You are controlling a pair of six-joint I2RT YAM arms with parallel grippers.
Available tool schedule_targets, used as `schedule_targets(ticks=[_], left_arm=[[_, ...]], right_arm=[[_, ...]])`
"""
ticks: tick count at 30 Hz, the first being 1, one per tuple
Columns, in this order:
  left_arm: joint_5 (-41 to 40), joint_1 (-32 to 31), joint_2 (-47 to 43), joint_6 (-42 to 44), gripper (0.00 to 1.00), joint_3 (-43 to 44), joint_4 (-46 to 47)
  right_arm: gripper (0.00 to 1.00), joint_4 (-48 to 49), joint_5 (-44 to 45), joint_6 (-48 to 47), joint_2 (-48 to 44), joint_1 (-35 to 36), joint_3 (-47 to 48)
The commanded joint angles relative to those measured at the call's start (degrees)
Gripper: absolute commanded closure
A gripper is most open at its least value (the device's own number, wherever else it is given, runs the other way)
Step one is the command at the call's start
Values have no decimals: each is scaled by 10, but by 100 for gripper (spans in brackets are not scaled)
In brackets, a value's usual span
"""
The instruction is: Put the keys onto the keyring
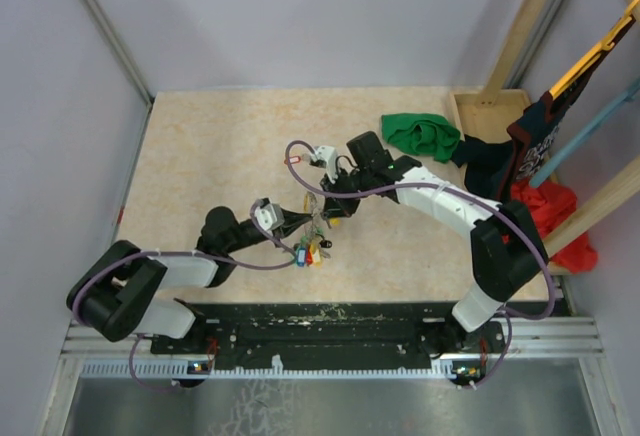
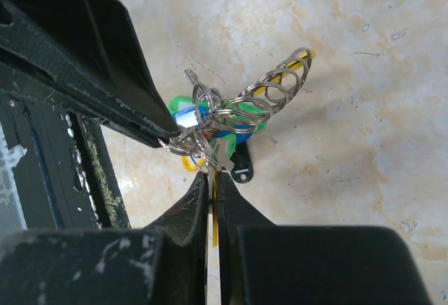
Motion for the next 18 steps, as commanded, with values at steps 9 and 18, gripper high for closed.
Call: schedule_targets(ticks=[9, 18], left_arm=[[-19, -18, -27, 38, 100, -21, 52], [-98, -17, -6, 17, 100, 12, -8]], right_arm=[[100, -56, 95, 9, 19, 8, 72], [100, 48, 46, -15, -46, 8, -7]])
